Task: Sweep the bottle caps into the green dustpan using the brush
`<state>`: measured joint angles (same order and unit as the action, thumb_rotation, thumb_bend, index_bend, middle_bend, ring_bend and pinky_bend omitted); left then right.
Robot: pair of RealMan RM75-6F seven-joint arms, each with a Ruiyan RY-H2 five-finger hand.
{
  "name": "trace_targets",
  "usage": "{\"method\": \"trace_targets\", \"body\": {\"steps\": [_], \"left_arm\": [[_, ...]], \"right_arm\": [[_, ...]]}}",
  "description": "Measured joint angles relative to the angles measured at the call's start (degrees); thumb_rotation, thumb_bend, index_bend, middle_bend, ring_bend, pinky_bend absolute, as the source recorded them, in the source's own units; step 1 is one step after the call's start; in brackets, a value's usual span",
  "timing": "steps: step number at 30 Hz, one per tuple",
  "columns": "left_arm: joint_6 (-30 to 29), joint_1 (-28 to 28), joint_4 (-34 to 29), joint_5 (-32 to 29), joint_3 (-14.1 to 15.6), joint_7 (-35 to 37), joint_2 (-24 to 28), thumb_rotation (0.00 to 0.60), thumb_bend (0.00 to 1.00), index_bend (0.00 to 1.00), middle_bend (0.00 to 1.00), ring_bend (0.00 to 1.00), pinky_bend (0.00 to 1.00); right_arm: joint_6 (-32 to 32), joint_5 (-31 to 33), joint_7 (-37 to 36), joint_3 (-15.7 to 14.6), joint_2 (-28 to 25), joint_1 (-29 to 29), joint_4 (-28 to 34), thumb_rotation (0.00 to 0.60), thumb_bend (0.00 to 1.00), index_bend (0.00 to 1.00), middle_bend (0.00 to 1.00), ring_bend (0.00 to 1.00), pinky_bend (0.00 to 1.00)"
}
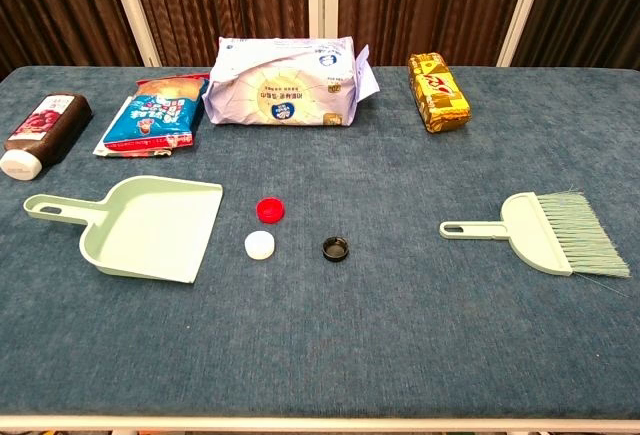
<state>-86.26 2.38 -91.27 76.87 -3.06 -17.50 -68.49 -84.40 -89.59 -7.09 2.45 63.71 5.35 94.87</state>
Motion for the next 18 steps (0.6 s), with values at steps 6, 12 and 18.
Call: {"method": "trace_targets", "body": {"steps": [6, 12, 18], "left_arm": [[0.63, 0.48, 0.05, 0.22, -0.19, -0.03, 0.1, 0.6, 0.11, 0.3, 0.28, 0.18, 0.15], [1.21, 1.29, -0.42, 0.61, -0.67, -0.28, 0.39, 0.6, 0.11, 0.3, 0.28, 0.18, 0.15], [1.79, 1.82, -0.5, 0.86, -0.79, -0.19, 0.27, 0.6, 0.11, 0.3, 0.28, 0.18, 0.15]], "right_arm": [[0.17, 0.05, -0.05, -0.03, -0.06, 0.11, 0.04, 0.6, 0.27, 0.1, 0.24, 0.01, 0.0], [0.54, -0.36, -0.1, -0.03, -0.03, 0.55, -0.05, 0.6, 0.27, 0.1, 0.24, 0.01, 0.0], [5.04, -1.16, 2.64, 0.32, 0.07, 3.79, 0.86, 0.6, 0.27, 0.15, 0.28, 0.04, 0.01]]}}
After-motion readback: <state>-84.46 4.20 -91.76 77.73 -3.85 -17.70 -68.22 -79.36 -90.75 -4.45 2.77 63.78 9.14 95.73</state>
